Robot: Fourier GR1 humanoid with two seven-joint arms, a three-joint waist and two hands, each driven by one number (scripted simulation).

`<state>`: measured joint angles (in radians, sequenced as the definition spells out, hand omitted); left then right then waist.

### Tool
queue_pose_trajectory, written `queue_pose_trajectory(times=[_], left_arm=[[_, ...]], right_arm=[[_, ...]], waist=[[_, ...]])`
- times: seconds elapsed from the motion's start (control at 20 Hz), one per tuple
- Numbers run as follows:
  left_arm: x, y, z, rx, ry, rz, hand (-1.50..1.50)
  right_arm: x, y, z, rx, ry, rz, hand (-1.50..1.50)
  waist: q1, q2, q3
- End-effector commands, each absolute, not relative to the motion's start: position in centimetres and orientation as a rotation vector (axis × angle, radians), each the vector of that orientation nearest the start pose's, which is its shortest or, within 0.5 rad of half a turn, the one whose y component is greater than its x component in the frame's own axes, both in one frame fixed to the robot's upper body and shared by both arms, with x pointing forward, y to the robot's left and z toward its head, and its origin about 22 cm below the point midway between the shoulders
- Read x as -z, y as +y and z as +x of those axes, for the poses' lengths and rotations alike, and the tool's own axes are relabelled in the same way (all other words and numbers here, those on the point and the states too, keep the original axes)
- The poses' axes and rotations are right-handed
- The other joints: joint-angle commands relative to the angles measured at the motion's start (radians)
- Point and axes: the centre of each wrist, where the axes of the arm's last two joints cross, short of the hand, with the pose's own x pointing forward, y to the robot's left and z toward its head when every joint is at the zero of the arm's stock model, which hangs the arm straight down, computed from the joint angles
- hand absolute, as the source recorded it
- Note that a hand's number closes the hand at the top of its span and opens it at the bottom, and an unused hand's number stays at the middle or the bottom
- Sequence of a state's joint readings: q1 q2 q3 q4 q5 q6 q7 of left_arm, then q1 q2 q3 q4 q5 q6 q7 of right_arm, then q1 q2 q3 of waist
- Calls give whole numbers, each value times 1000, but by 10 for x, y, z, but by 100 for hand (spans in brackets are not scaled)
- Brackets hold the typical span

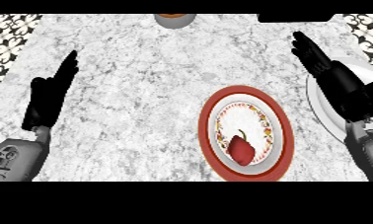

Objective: Pick the bell pepper from the plate and place it in the plate

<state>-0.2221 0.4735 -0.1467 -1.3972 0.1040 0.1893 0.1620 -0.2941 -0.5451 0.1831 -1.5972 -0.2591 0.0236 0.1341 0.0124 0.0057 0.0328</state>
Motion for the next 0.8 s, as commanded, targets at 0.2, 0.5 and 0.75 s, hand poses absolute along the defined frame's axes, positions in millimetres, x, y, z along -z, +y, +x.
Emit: queue_pose_trajectory(times=[0.2, 0.5, 0.75], left_arm=[[23, 280, 246, 24, -1184, 215, 0], [34, 268, 236, -60, -1155, 94, 0], [35, 257, 229, -61, -1153, 53, 0]], right_arm=[[-161, -298, 279, -217, -1864, -593, 150], [-137, -337, 255, -31, -1756, -1178, -150], [-99, -279, 191, 46, -1820, -1170, -150]], waist=[[-65, -34, -41], [-123, -37, -39], [-86, -26, -36]])
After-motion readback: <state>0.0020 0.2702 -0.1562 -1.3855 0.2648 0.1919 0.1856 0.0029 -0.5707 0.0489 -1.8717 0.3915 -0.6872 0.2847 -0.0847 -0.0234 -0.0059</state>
